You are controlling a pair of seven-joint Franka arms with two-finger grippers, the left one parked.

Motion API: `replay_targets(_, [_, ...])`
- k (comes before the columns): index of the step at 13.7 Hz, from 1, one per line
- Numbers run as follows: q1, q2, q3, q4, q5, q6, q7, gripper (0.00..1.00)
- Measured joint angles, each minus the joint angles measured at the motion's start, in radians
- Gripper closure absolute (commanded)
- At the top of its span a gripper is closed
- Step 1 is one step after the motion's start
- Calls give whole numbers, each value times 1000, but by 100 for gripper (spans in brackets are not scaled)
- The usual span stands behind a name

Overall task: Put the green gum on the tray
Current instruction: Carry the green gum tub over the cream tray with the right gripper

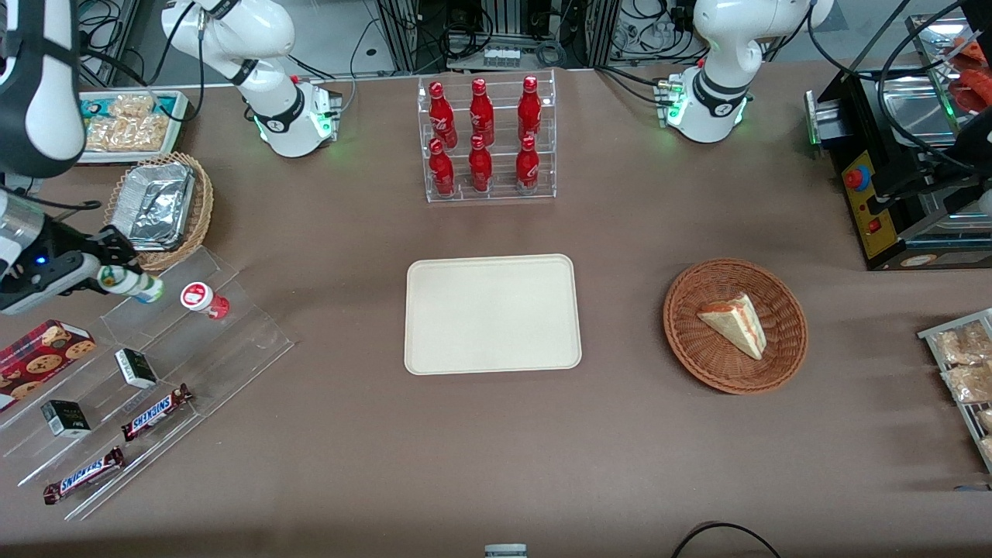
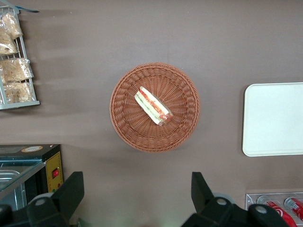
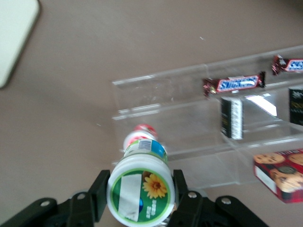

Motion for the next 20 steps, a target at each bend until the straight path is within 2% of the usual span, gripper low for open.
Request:
replay_targets(3, [73,1,66,38,1,-64,220,100])
replay_targets(7, [125,21,206,40,29,-61,536,100])
replay_targets(11, [186,134,349,42,35,90,866,100])
replay_targets(14, [313,257,372,83,27,203,1094,100])
replay_targets(18, [442,422,372,177,-77,280,1341,100])
replay_targets(20, [491,490,371,190,-105,355,1430,100])
